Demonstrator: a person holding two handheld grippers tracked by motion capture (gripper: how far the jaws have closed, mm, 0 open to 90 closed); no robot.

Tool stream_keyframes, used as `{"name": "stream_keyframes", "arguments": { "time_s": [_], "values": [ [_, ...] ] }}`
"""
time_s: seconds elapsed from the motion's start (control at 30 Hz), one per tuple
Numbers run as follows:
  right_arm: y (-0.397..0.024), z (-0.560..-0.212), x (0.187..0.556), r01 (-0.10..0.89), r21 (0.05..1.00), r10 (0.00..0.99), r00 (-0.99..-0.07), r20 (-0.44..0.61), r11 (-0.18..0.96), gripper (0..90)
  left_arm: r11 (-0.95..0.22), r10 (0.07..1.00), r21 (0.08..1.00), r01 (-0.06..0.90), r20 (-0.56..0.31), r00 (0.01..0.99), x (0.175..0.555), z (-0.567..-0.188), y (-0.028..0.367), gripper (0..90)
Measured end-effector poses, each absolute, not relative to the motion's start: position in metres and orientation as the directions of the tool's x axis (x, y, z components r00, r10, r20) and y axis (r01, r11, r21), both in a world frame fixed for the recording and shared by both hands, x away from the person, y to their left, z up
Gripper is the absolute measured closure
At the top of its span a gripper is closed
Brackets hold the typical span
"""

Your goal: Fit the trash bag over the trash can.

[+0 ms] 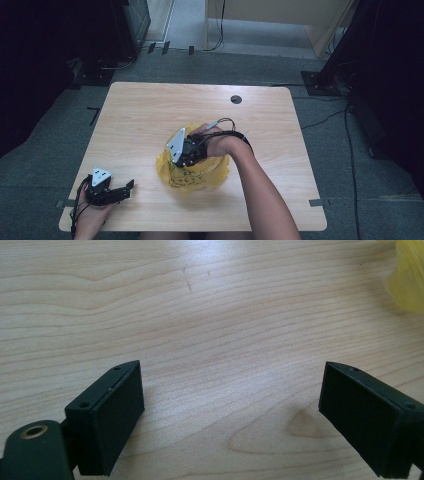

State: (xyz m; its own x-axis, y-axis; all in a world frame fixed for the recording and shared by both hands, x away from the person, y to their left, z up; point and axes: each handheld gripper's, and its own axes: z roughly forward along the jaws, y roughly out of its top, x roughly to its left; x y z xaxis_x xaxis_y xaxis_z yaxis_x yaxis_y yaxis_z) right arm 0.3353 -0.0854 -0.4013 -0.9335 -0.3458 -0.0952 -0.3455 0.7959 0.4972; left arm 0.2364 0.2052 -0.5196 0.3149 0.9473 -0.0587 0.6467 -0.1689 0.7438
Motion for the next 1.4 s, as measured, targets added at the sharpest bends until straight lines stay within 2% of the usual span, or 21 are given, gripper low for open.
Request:
{"name": "stream_keyframes", "arguments": {
  "time_s": [0.43, 0.57, 0.9, 1.4],
  "values": [
    [-0.065, -0.426, 0.336, -0.336, 0.380, -0.361, -0.933, -0.007, 0.861, 90.0, -0.181, 0.948, 0.740, 0.647, -0.042, 0.314, 0.236, -0.520, 0.203, 10.6],
    [-0.059, -0.441, 0.334, -0.352, 0.315, -0.381, -0.924, 0.035, 0.881, 90.0, -0.182, 0.949, 0.741, 0.647, -0.040, 0.313, 0.236, -0.520, 0.203, 10.6],
    [-0.056, -0.442, 0.334, -0.372, 0.330, -0.399, -0.917, 0.014, 0.867, 90.0, -0.181, 0.949, 0.741, 0.647, -0.041, 0.313, 0.236, -0.520, 0.203, 10.6],
    [-0.089, -0.373, 0.330, -0.390, 0.479, -0.402, -0.912, -0.083, 0.787, 90.0, -0.185, 0.949, 0.740, 0.647, -0.035, 0.313, 0.236, -0.520, 0.203, 10.7]
  ]
}}
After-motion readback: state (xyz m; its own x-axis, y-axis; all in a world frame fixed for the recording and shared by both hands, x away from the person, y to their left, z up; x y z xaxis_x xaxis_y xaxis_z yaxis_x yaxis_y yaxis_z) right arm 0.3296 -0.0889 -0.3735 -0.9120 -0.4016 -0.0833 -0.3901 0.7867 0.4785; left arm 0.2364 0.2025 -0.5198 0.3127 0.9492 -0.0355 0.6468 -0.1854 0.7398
